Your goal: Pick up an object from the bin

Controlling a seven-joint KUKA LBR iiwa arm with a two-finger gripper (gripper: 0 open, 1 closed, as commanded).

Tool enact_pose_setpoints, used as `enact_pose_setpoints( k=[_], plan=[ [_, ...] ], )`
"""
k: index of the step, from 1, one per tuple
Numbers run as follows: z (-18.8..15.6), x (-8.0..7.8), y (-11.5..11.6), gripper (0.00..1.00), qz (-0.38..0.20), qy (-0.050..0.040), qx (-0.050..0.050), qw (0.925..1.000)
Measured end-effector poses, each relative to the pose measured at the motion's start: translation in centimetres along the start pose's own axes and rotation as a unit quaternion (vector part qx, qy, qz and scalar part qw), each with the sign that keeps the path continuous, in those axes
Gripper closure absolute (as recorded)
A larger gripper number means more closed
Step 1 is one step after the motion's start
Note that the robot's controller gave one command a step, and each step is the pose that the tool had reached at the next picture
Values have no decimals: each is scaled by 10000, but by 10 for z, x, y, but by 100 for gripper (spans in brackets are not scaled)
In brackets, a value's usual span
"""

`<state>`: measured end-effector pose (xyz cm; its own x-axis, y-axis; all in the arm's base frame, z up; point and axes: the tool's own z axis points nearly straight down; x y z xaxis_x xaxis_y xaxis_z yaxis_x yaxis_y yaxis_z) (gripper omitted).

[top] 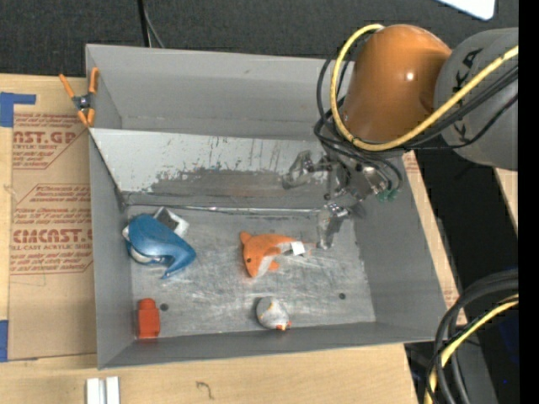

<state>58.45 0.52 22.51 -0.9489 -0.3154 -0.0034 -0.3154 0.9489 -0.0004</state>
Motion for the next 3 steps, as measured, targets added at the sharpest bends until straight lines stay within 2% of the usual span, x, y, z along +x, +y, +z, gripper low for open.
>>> enact_pose_setpoints(
  k=[1,2,3],
  plan=[
    [0,0,0,0,0,0,0,10000],
    [29,-2,1,0,-303,-33,15,9995],
    [89,3,14,0,-616,-14,6,9981]
  ],
)
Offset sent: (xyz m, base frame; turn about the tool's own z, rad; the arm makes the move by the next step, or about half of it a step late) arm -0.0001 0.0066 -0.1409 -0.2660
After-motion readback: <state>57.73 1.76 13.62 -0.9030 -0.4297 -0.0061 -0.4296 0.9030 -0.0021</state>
